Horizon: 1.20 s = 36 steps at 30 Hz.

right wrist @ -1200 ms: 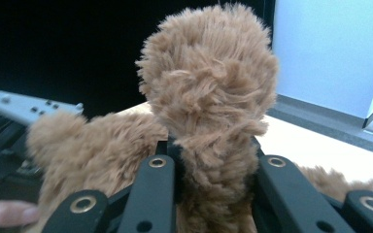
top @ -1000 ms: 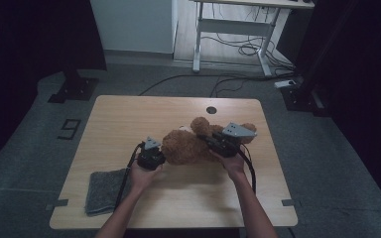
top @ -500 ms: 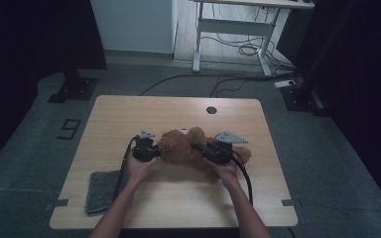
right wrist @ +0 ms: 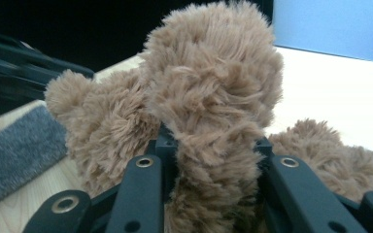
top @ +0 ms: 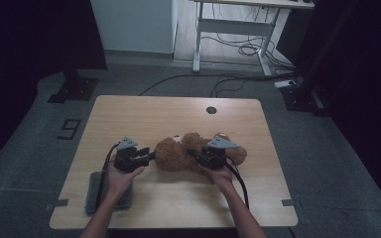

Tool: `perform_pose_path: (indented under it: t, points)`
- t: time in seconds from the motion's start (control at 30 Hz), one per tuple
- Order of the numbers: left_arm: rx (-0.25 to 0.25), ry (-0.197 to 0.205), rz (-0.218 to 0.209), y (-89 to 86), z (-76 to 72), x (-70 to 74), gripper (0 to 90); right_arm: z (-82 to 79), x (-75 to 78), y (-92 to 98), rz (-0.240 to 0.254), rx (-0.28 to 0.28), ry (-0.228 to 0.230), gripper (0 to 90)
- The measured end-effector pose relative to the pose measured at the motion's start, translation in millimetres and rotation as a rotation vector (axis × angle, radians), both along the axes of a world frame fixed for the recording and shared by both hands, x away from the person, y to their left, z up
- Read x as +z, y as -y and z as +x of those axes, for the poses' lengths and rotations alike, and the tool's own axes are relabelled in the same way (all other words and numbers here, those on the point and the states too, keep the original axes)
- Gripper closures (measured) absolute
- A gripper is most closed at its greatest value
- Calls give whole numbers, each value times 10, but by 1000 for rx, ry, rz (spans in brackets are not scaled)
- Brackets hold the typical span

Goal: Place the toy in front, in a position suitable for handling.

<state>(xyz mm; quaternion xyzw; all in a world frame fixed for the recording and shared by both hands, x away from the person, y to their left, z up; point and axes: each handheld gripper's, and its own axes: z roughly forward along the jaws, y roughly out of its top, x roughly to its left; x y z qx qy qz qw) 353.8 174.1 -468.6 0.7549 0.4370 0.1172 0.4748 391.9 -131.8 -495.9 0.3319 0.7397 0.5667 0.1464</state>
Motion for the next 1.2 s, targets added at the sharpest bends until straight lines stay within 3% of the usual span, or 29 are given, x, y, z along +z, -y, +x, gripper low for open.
perform_pose_path:
  t: [0.03,0.17,0.37,0.53,0.7,0.83,1.0,1.1,1.2]
  points:
    - [-16,1,-11,21,-22,13,574,-19,-8,-53,-21,-10,9,687]
    - [-65,12,-11,123,-47,59,557,-25,-23,-77,-28,-32,11,688]
    - [-85,4,34,285,-27,8,474,-17,-51,-111,-30,-59,13,689]
    - [-62,6,86,364,6,-72,459,-17,-52,-96,-21,-42,2,671]
    - [-40,20,124,410,10,-99,475,-77,15,-54,-16,-25,-25,526]
    - [-34,23,128,409,4,-113,473,-187,162,142,-7,-49,-16,356]
    - [-28,22,129,419,-2,-121,472,-287,309,626,-13,-171,7,272]
    - [-26,24,130,424,-10,-123,468,-284,291,825,-17,-203,-34,238]
    - [-26,24,131,421,-28,-129,465,-252,171,943,-44,-212,-91,223]
